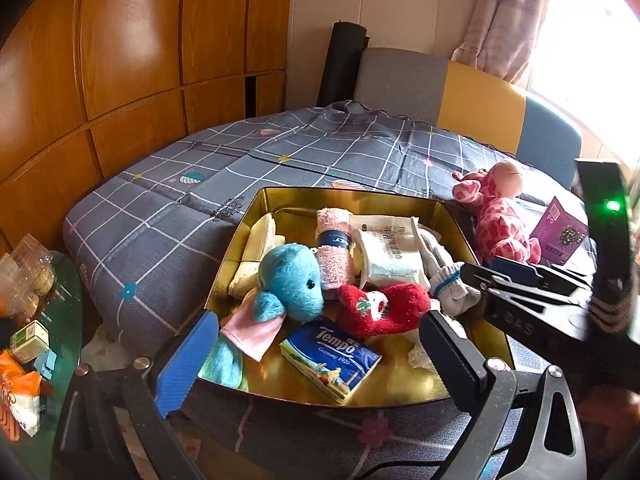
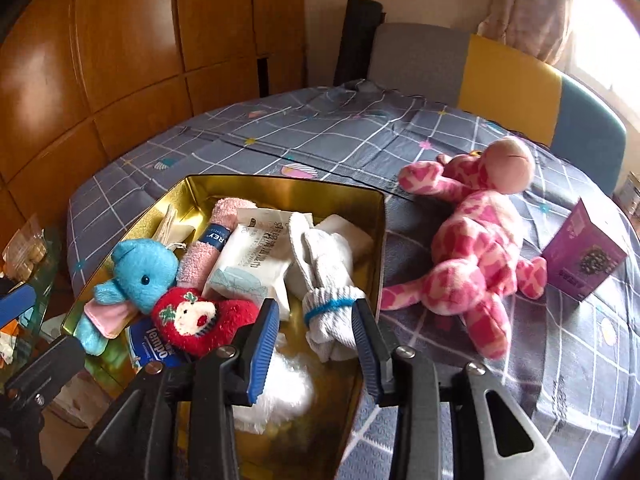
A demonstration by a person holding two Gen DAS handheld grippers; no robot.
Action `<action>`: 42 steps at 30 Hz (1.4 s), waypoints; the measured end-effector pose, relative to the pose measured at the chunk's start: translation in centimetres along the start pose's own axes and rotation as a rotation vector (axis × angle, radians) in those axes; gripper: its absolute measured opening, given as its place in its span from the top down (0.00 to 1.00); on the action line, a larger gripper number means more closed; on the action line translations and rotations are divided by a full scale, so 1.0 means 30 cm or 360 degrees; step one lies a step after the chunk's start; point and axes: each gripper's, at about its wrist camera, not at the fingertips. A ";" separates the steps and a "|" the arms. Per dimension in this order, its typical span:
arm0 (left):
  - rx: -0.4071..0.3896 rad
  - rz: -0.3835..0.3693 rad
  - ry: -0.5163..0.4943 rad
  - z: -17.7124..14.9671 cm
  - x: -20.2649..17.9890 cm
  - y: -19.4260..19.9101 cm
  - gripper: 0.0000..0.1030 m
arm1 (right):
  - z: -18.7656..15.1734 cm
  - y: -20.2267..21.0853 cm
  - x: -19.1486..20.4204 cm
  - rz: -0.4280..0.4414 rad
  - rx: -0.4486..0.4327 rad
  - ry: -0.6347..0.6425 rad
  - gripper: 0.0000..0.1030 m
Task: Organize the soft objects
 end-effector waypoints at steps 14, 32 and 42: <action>-0.0017 -0.0053 -0.0117 -0.035 -0.119 0.059 0.00 | -0.179 0.247 -0.112 -0.0332 -0.0178 -0.0306 0.61; -0.0094 0.0021 -0.0166 -0.078 -0.232 0.116 0.00 | -0.238 0.327 -0.154 -0.0377 -0.0232 -0.0382 0.60; -0.0100 0.0046 -0.0123 -0.068 -0.213 0.118 0.00 | -0.233 0.317 -0.140 -0.0362 -0.0217 -0.0363 0.60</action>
Point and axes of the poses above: each gripper's, at about its wrist camera, not at the fingertips, and y roughly against the way its jaws point, x to its left, z to its top, and after that the axes turned 2 degrees about y, right-handed
